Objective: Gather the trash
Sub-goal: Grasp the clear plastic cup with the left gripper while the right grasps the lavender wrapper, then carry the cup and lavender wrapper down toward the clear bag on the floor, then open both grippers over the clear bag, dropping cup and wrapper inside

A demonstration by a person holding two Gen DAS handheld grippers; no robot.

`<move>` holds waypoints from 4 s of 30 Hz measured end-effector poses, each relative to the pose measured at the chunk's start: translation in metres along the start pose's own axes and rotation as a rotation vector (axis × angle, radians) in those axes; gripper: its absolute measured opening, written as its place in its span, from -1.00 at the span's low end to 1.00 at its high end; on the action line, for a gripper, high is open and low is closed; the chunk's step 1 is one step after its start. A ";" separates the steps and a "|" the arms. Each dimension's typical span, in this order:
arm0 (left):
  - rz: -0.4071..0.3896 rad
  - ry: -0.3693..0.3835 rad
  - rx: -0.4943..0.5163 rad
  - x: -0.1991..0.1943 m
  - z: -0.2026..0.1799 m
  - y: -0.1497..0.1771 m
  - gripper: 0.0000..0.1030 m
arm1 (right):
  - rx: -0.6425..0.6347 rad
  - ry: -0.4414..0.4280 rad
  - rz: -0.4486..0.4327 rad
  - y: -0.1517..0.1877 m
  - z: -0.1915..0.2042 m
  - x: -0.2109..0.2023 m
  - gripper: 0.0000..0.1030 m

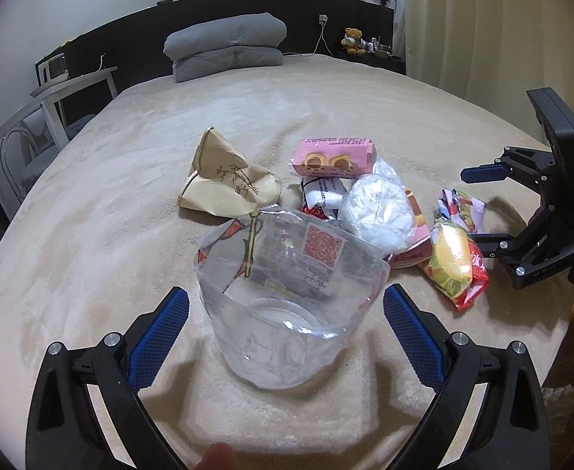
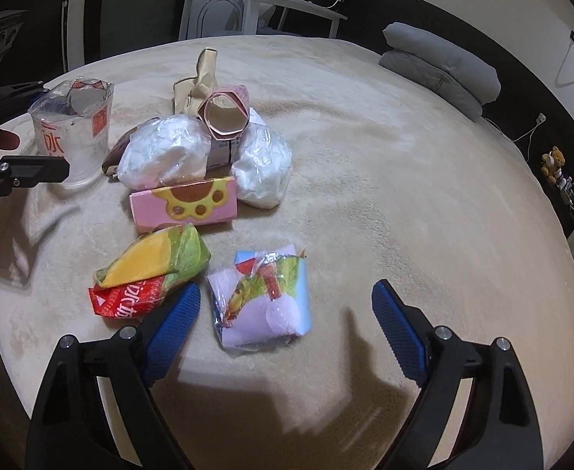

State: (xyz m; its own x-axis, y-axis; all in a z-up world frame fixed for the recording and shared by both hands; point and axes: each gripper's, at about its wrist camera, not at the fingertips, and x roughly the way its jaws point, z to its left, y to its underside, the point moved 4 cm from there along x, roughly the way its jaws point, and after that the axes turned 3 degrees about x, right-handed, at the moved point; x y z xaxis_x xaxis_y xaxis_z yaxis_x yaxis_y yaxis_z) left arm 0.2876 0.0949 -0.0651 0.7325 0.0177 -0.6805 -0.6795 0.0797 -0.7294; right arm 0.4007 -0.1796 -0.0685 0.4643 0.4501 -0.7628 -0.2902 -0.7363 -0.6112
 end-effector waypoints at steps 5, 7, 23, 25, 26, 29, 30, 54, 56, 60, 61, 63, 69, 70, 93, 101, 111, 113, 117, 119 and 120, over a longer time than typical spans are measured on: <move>0.011 0.061 0.035 0.006 -0.003 0.000 0.42 | 0.008 -0.035 0.027 -0.003 0.000 0.009 -0.06; 0.005 0.069 0.023 0.005 -0.002 0.000 0.42 | 0.012 -0.039 0.023 -0.005 0.000 0.008 -0.09; -0.078 0.075 -0.069 -0.037 -0.002 0.003 0.41 | 0.128 0.004 -0.025 0.005 -0.004 -0.047 -0.10; -0.096 0.081 -0.086 -0.046 -0.005 0.003 0.41 | 0.149 0.006 -0.038 0.007 -0.003 -0.059 -0.10; -0.106 0.084 -0.093 -0.051 -0.006 0.003 0.41 | 0.156 0.010 -0.047 0.008 -0.002 -0.066 -0.10; -0.141 0.091 -0.097 -0.067 -0.015 0.003 0.41 | 0.195 0.006 -0.073 0.012 0.000 -0.084 -0.10; -0.154 0.088 -0.093 -0.073 -0.018 0.003 0.41 | 0.200 0.009 -0.079 0.014 0.002 -0.089 -0.10; -0.286 0.146 -0.238 -0.170 -0.075 0.072 0.41 | 0.341 -0.063 -0.205 0.081 0.086 -0.196 -0.10; -0.286 0.153 -0.248 -0.175 -0.080 0.080 0.41 | 0.351 -0.077 -0.201 0.089 0.095 -0.199 -0.10; -0.283 0.165 -0.262 -0.183 -0.090 0.095 0.41 | 0.345 -0.087 -0.200 0.102 0.112 -0.209 -0.10; -0.282 0.169 -0.264 -0.186 -0.092 0.099 0.41 | 0.344 -0.088 -0.201 0.105 0.116 -0.212 -0.10; -0.276 0.177 -0.274 -0.189 -0.097 0.107 0.41 | 0.346 -0.093 -0.204 0.112 0.123 -0.217 -0.10; -0.253 0.192 -0.298 -0.192 -0.110 0.125 0.41 | 0.389 -0.130 -0.186 0.129 0.134 -0.221 -0.10; -0.243 0.202 -0.307 -0.191 -0.112 0.128 0.41 | 0.393 -0.131 -0.181 0.132 0.136 -0.221 -0.10; 0.175 0.243 -0.405 -0.108 -0.142 0.191 0.41 | 0.582 -0.260 0.301 0.193 0.162 -0.119 -0.10; 0.369 0.226 -0.444 -0.071 -0.142 0.217 0.41 | 0.723 -0.297 0.465 0.216 0.155 -0.084 -0.10; 0.568 0.232 -0.500 -0.035 -0.147 0.244 0.41 | 0.830 -0.311 0.573 0.229 0.152 -0.056 -0.10; 0.595 0.225 -0.495 -0.031 -0.148 0.247 0.42 | 0.854 -0.319 0.588 0.231 0.151 -0.054 -0.08; 0.622 0.215 -0.517 -0.025 -0.146 0.252 0.43 | 0.908 -0.351 0.590 0.238 0.147 -0.049 -0.08; 0.626 0.225 -0.531 -0.025 -0.146 0.253 0.43 | 0.902 -0.353 0.586 0.236 0.147 -0.050 -0.08; 0.625 0.228 -0.534 -0.027 -0.146 0.254 0.44 | 0.900 -0.357 0.583 0.234 0.147 -0.051 -0.08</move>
State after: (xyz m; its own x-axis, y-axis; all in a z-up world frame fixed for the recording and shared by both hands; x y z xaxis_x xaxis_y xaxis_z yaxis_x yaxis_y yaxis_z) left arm 0.0896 -0.0306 -0.2422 0.2289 -0.3036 -0.9249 -0.9265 -0.3594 -0.1113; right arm 0.1864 -0.3009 -0.2041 -0.1632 0.3814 -0.9099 -0.9485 -0.3145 0.0383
